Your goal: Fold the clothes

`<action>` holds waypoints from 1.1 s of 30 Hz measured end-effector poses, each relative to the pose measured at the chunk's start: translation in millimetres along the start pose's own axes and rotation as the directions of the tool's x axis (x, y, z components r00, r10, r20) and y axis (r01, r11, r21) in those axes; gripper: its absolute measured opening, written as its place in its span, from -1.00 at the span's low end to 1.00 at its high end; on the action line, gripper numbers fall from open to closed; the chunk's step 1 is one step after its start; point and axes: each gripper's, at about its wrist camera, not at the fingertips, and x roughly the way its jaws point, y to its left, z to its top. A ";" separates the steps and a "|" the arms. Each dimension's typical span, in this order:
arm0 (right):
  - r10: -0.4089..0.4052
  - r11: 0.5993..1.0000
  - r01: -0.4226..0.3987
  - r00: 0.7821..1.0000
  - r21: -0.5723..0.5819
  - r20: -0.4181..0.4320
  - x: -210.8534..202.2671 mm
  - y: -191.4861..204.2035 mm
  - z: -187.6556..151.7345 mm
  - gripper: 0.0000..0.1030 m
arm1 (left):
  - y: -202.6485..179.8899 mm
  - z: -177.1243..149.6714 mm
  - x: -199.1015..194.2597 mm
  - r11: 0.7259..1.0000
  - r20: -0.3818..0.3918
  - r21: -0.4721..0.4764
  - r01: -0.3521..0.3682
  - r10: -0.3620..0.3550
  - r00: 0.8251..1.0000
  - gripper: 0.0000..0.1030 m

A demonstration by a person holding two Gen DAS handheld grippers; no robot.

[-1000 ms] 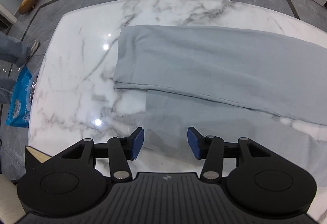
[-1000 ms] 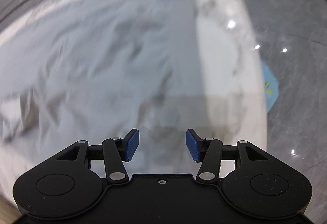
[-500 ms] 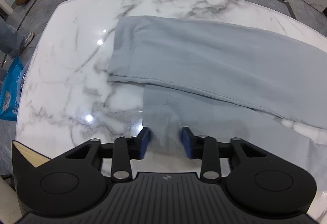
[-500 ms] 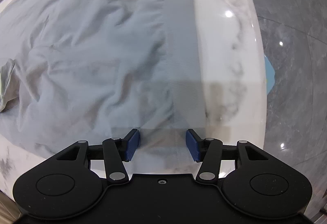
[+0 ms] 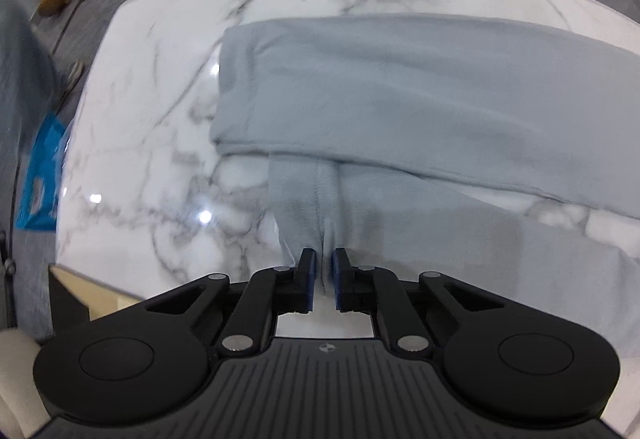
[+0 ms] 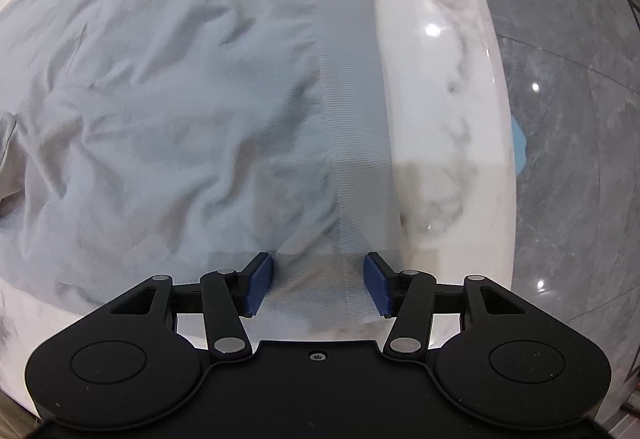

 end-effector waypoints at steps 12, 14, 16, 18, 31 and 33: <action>-0.058 0.995 0.060 0.998 0.081 -0.028 -12.4 -29.4 -21.5 0.12 | -0.5 -24.6 -4.9 0.998 -0.065 0.057 -0.013 0.017 0.998 -0.91; -0.059 0.995 0.060 0.998 0.083 -0.023 -15.4 -30.3 -22.7 0.13 | 0.9 -24.8 -8.1 0.998 -0.066 0.056 -0.012 0.016 0.998 -0.91; -0.066 0.994 0.068 0.998 0.080 -0.018 -18.7 -29.0 -22.8 0.14 | 5.6 -23.2 -14.6 0.999 -0.063 0.033 0.003 -0.001 0.998 -0.91; -0.089 0.994 0.090 0.996 0.063 -0.016 -23.2 -23.8 -20.8 0.14 | 8.8 -21.9 -21.4 1.000 -0.048 0.018 0.015 -0.014 0.999 -0.91; -0.078 0.996 0.079 0.997 0.045 -0.027 -47.9 -21.8 -6.1 0.17 | 52.3 19.2 -37.0 0.908 0.174 -0.335 0.253 -0.204 0.963 -0.92; -0.077 0.996 0.078 0.997 0.040 -0.030 -51.6 -21.3 -3.6 0.17 | 51.7 21.9 -31.6 0.911 0.165 -0.336 0.237 -0.191 0.968 -0.92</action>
